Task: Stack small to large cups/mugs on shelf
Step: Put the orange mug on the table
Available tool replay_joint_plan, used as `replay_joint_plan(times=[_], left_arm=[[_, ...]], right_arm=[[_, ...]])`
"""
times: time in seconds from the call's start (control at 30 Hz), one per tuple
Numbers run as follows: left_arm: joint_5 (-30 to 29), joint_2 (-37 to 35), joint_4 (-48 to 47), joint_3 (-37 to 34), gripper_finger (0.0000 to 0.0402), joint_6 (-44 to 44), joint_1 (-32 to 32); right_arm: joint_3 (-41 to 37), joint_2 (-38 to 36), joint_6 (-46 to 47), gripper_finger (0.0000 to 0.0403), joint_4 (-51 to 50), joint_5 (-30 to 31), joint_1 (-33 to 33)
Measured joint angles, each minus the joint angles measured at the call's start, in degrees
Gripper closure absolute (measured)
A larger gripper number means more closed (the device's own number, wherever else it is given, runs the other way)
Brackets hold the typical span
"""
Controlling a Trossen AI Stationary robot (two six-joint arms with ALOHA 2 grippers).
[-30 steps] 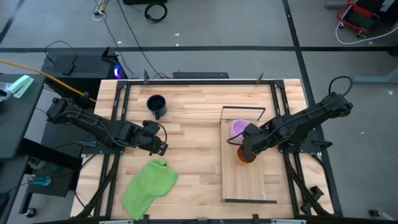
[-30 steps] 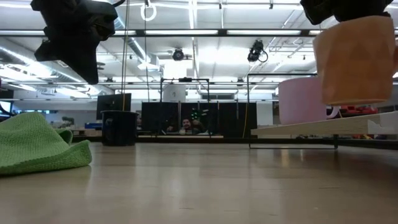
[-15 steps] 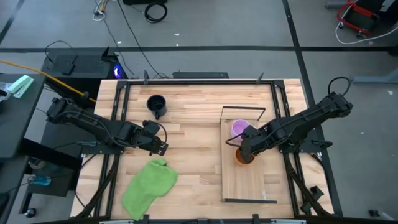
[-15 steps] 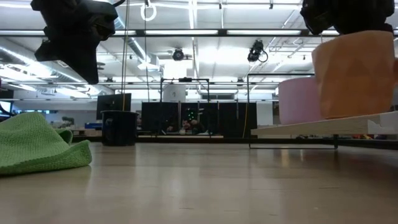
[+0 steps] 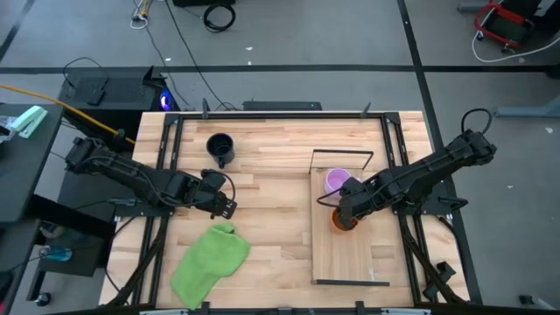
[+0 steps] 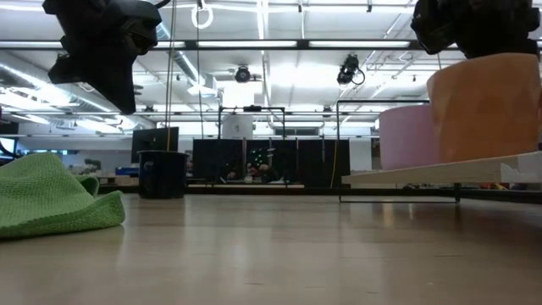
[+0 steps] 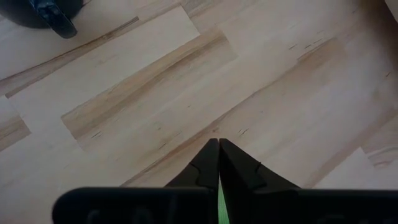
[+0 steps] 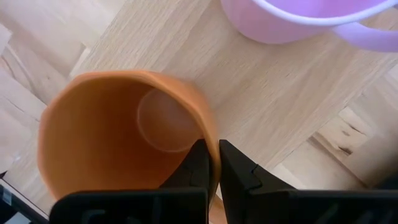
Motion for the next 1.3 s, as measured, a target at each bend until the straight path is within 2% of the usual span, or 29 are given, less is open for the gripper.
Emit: replay_joint_plan(times=[1.3], left_arm=[[0.0,0.0,0.25,0.0,0.0371,-0.09,0.02]], right_arm=[[0.09,0.02,-0.07,0.0325,0.8,-0.04,0.02]])
